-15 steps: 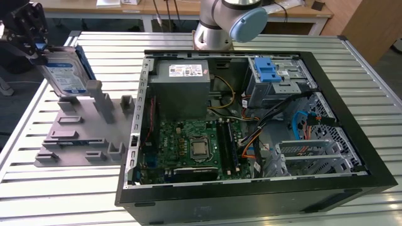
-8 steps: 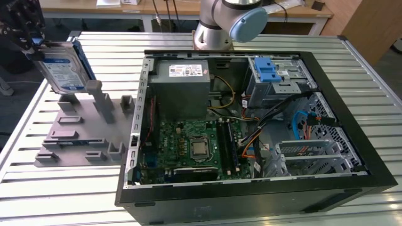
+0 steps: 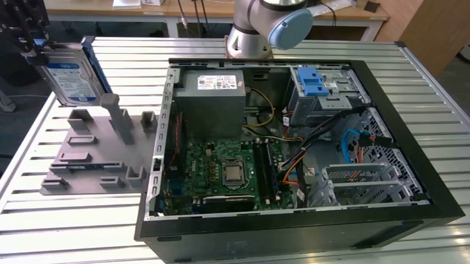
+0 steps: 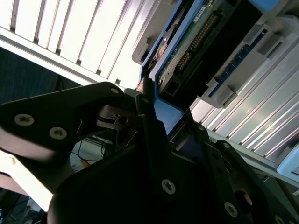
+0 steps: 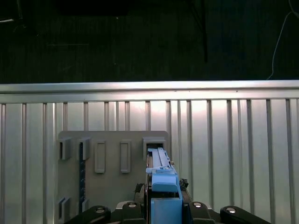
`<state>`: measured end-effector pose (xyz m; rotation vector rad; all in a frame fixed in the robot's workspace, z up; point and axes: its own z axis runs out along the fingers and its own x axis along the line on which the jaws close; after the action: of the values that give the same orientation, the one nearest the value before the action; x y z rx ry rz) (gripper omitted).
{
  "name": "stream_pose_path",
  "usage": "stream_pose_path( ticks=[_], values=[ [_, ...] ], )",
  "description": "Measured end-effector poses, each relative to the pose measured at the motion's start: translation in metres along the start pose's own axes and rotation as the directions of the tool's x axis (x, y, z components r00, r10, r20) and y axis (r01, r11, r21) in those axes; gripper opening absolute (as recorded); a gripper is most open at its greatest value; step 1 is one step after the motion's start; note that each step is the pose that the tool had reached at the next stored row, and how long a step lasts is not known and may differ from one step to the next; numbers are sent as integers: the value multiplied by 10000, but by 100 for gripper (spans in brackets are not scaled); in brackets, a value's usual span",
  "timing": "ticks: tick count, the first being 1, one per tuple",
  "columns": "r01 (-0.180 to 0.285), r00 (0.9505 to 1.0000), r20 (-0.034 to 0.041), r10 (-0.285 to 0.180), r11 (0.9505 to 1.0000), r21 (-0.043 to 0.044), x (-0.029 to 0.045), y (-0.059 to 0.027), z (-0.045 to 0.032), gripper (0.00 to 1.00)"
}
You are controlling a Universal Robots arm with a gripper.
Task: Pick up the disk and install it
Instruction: 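Pick up the disk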
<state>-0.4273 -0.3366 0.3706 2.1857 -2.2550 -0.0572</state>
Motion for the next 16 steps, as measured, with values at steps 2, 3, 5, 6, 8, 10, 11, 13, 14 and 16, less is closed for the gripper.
stream_pose_path(
  ticks=[2, 3, 5, 6, 8, 10, 11, 13, 14, 16],
  values=[
    [47, 10000, 0, -47, 10000, 1, 0, 1, -12, 36],
    [104, 9999, -1, -104, 9999, 0, 0, 0, -14, 36],
    [215, 9998, -6, -215, 9998, -6, 0, 0, -21, 36],
    [236, 9997, -6, -236, 9997, -8, 0, 1, -27, 36],
    [244, 9997, -7, -244, 9997, -7, -1, 1, -48, 36],
    [247, 9997, -7, -247, 9997, -6, -2, 2, -79, 36],
    [248, 9997, -7, -248, 9997, -7, -2, 2, -96, 36],
    [249, 9997, -7, -249, 9997, -7, -3, 3, -123, 36],
    [249, 9997, -6, -249, 9997, -6, -3, 4, -133, 36],
    [249, 9997, -7, -249, 9997, -6, -4, 4, -155, 36]
  ],
)
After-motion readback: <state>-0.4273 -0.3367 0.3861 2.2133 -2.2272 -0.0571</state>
